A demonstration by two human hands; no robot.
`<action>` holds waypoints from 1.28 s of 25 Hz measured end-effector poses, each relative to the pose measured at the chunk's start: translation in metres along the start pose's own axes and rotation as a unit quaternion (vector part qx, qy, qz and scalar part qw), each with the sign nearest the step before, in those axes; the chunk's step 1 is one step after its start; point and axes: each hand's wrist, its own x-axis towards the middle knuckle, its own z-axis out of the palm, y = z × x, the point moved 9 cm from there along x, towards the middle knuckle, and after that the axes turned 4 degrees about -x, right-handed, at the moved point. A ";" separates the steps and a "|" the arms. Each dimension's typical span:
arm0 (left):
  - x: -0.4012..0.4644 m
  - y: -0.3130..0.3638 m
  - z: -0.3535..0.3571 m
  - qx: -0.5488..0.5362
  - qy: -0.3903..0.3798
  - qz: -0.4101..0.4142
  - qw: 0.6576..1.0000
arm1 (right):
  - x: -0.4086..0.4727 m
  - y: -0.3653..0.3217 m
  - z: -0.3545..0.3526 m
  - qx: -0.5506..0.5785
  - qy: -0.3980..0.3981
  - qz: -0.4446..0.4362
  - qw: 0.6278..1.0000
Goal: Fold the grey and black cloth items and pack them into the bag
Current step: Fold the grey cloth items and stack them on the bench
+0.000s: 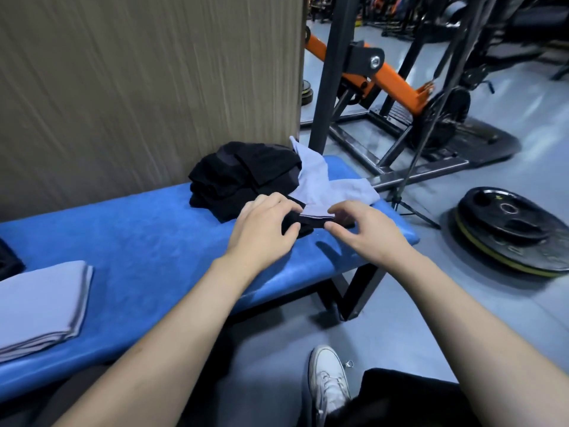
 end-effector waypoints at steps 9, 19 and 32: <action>0.048 0.025 0.066 0.061 -0.008 0.012 0.998 | -0.001 0.039 -0.002 -0.003 0.010 0.021 1.000; 0.071 0.019 0.077 0.112 -0.033 0.045 0.992 | 0.016 0.030 0.018 -0.126 0.012 -0.008 0.992; 0.032 0.066 0.001 -0.048 0.076 0.141 0.986 | 0.027 -0.002 0.001 -0.086 0.128 -0.093 0.984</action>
